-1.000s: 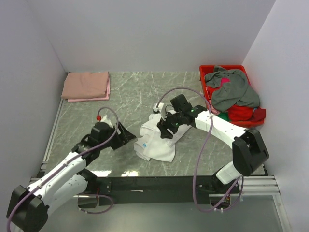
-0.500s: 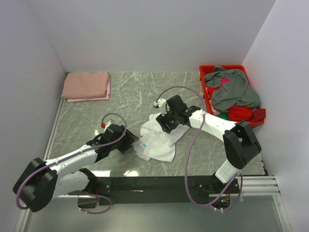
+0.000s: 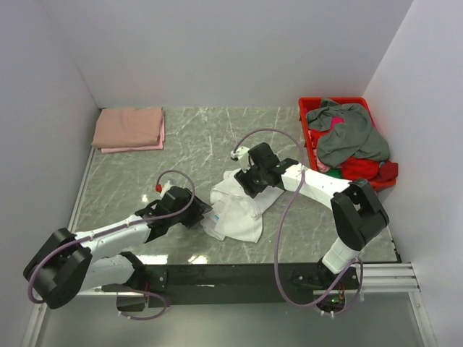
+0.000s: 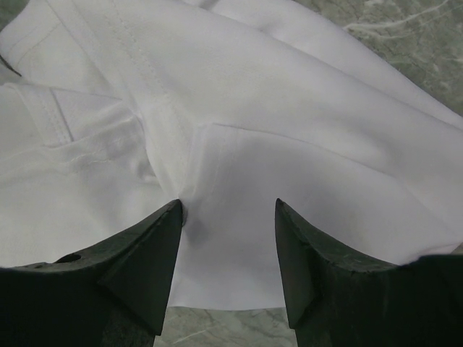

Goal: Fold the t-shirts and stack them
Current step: Flatten the tshirt out

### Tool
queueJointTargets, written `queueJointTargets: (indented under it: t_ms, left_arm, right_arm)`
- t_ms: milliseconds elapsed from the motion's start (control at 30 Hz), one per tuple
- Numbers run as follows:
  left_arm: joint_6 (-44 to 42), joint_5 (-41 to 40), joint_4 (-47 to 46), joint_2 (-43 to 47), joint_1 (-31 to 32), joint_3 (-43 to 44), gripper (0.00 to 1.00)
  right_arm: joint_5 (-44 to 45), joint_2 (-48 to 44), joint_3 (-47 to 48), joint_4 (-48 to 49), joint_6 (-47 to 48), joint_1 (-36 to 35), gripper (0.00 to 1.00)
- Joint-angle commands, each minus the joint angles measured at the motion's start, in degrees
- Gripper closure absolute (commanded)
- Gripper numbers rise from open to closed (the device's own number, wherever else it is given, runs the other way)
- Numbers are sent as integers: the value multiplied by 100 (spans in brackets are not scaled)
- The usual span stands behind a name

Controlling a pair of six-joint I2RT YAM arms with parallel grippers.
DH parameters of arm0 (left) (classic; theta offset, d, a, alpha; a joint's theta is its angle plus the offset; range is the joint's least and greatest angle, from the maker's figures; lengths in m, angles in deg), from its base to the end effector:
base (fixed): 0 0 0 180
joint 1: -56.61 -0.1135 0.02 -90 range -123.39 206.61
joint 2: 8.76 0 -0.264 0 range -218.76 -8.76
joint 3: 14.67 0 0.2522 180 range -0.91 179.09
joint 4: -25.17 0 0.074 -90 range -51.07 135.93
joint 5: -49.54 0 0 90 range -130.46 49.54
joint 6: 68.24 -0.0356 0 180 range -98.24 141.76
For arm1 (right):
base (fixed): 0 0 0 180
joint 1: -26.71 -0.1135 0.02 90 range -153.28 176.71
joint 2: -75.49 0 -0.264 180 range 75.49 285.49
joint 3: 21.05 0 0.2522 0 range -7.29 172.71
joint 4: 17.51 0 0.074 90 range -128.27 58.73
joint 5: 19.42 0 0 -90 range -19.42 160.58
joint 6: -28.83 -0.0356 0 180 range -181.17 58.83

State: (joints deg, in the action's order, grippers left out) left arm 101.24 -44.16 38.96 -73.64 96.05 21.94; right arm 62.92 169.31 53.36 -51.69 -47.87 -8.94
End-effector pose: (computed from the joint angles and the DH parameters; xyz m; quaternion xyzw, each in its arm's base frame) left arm 0.1647 -0.1325 0.1597 -0.3250 0.8536 -0.3347 0.2317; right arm 0.2738 0.2022 0.2052 -0.4117 0.8540 0.1227 0.2935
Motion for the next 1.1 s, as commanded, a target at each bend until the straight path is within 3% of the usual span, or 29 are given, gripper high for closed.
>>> queueJointTargets:
  t_ms: [0, 133, 267, 367, 400, 467, 500, 600, 733, 867, 1067]
  left_arm:
    - [155, -209, -293, -208, 64, 202, 44]
    - [164, -315, -425, -455, 99, 193, 54]
    - [120, -464, -373, -517, 143, 220, 77]
    - [24, -710, -233, -325, 152, 255, 95]
    - [-20, -789, -180, -236, 152, 255, 99]
    - [-187, -1088, -30, 114, 152, 316, 99]
    - [-266, -1193, 170, 255, 152, 343, 99]
    - [-687, -1606, 557, 914, 160, 527, 99]
    - [-1695, -1984, 735, 1846, 152, 851, 99]
    - [-2656, -2134, 752, 2742, 152, 1142, 99]
    - [-3878, -2451, 1059, 3174, 143, 1871, 99]
  right_arm:
    - [212, 128, 88, 179, -29, -38, 39]
    - [300, 171, 97, 197, -29, -64, 41]
    - [353, 268, 149, 136, -29, -90, 49]
    - [301, 268, 229, 57, -29, -108, 64]
    - [274, 225, 255, 48, -12, -117, 74]
    - [300, 32, 299, 13, 6, -117, 81]
    - [379, -65, 377, -5, 84, -108, 90]
    - [240, -486, 755, -242, 313, -29, 97]
    - [-199, -1048, 1440, -839, 726, 129, 98]
    - [-359, -1603, 1994, -815, 1060, 287, 100]
    - [-411, -2061, 2802, -726, 842, 911, 100]
